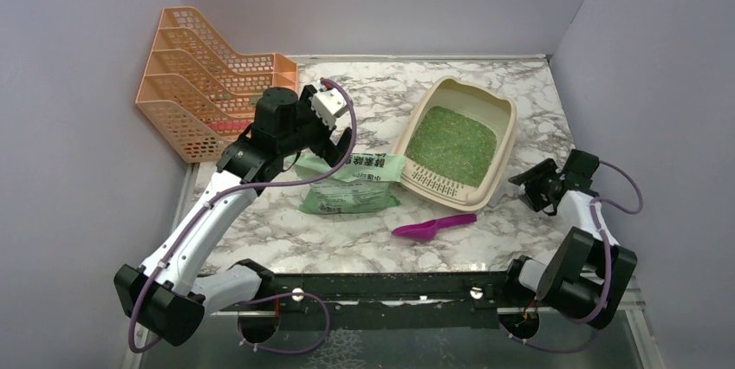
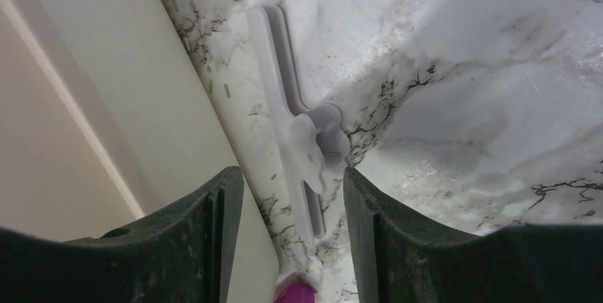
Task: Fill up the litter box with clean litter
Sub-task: Pick up the clamp at the center of the board.
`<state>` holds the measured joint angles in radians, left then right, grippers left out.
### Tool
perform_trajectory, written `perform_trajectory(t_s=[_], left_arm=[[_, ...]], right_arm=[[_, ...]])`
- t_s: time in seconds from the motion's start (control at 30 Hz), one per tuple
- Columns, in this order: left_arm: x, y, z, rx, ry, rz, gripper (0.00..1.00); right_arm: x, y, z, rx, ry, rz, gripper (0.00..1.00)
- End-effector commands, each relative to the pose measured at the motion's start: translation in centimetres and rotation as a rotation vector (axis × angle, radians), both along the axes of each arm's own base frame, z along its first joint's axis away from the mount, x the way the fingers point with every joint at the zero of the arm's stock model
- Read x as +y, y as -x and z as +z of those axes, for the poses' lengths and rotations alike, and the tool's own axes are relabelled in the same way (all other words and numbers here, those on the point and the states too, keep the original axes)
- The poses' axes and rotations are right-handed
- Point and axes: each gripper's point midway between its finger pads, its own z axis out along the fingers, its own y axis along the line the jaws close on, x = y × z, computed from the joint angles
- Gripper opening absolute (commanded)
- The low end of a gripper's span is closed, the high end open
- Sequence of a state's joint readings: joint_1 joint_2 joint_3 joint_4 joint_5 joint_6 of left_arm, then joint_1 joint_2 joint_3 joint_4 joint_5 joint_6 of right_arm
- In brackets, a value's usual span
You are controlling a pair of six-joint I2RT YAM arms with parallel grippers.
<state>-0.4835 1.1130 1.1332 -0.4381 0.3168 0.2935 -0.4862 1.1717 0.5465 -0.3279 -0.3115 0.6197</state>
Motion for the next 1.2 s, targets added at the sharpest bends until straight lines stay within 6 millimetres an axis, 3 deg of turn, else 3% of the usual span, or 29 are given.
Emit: perform_trajectory(t_s=[0.0, 0.1, 0.23, 0.37, 0.5, 0.67, 0.8, 0.9, 1.07, 1.17], left_arm=[[0.1, -0.2, 1.6, -0.042, 0.038, 0.012, 0.99], [0.0, -0.2, 1.7, -0.046, 0.038, 0.009, 0.99], [-0.2, -0.2, 1.7, -0.043, 0.041, -0.003, 0.99], [-0.3, 0.0, 1.9, -0.042, 0.051, -0.01, 0.99], [-0.3, 0.2, 2.0, -0.045, 0.055, -0.014, 0.99], [-0.1, -0.1, 1.8, -0.039, 0.059, 0.008, 0.99], [0.0, -0.6, 2.3, -0.042, 0.094, 0.051, 0.99], [0.2, -1.3, 2.9, -0.048, 0.14, 0.109, 0.99], [0.5, -2.2, 3.7, -0.043, 0.202, 0.186, 0.99], [0.5, -2.3, 4.3, -0.031, 0.232, 0.207, 0.99]], right_arm=[[0.3, -0.1, -1.4, -0.006, -0.025, 0.008, 0.56], [0.4, -0.2, -2.0, -0.004, -0.032, 0.012, 0.5], [0.3, -0.7, -2.4, -0.034, -0.028, 0.022, 0.17], [-0.9, -0.3, -2.4, 0.024, 0.019, -0.012, 0.15], [-2.7, 0.4, -0.6, 0.022, 0.133, -0.078, 0.01], [-4.7, 1.1, 5.1, -0.098, 0.282, -0.186, 0.01], [-6.9, 2.2, 11.4, -0.214, 0.432, -0.303, 0.01], [-7.1, 2.3, 15.8, -0.28, 0.484, -0.305, 0.01], [-3.6, -0.3, 21.3, -0.461, 0.413, -0.102, 0.01], [1.4, -2.1, 24.9, -0.652, 0.296, 0.16, 0.01]])
